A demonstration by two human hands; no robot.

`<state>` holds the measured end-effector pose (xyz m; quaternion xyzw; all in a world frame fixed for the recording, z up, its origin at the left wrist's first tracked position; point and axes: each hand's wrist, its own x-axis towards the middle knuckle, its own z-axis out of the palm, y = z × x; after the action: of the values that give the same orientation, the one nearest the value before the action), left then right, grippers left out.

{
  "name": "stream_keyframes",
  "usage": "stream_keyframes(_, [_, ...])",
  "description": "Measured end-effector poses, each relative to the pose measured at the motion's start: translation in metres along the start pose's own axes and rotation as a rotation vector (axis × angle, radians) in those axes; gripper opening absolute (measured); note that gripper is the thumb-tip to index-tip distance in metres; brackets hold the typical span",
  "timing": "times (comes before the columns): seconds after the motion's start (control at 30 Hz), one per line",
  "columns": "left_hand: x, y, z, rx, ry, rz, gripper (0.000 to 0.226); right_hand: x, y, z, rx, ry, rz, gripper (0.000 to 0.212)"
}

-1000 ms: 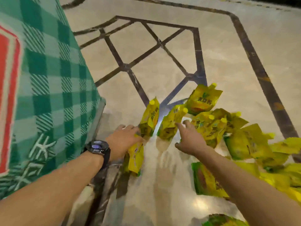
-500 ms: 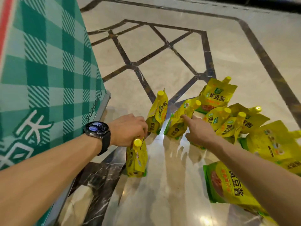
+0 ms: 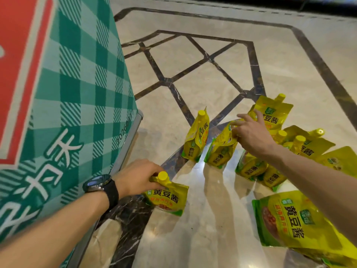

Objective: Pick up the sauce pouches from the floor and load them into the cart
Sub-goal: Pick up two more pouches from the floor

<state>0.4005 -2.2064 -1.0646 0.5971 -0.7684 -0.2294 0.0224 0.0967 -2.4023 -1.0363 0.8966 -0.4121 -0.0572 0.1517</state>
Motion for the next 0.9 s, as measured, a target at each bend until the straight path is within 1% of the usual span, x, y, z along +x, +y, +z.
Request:
stream_keyframes(0.07, [-0.004,0.000,0.005,-0.060,0.068,-0.032,0.026,0.000,-0.005,-0.002,-0.007,-0.025,-0.036,0.020])
stream_keyframes(0.13, [-0.004,0.001,0.008,-0.078,0.115,-0.062,0.028,-0.006,-0.010,-0.007,0.035,-0.017,-0.075,0.022])
stream_keyframes(0.23, [-0.003,0.002,0.011,-0.082,0.166,-0.106,0.034,-0.022,-0.026,-0.019,0.198,0.008,-0.121,0.022])
stream_keyframes(0.37, [0.002,-0.002,0.020,-0.275,0.282,-0.160,0.040,-0.048,-0.051,-0.032,0.422,-0.118,-0.157,0.010])
stream_keyframes(0.47, [0.006,-0.006,0.029,-0.423,0.347,-0.269,0.036,-0.067,-0.072,-0.036,0.625,-0.152,-0.145,0.005])
stream_keyframes(0.53, [0.007,-0.011,0.035,-0.525,0.349,-0.333,0.037,-0.080,-0.081,-0.035,0.690,-0.165,-0.125,0.009])
stream_keyframes(0.6, [0.007,-0.015,0.039,-0.622,0.337,-0.347,0.051,-0.094,-0.078,-0.034,0.672,-0.206,-0.102,0.020])
stream_keyframes(0.67, [0.007,-0.019,0.042,-0.719,0.324,-0.345,0.062,-0.107,-0.069,-0.032,0.679,-0.283,-0.062,0.029])
stream_keyframes(0.73, [0.006,-0.021,0.043,-0.837,0.303,-0.353,0.065,-0.121,-0.065,-0.026,0.772,-0.316,-0.005,0.028])
stream_keyframes(0.8, [0.004,-0.018,0.045,-0.968,0.279,-0.370,0.063,-0.130,-0.069,-0.016,0.859,-0.270,0.044,0.021])
stream_keyframes(0.9, [0.001,-0.014,0.051,-1.045,0.209,-0.410,0.042,-0.128,-0.076,0.000,0.995,-0.197,0.104,0.012])
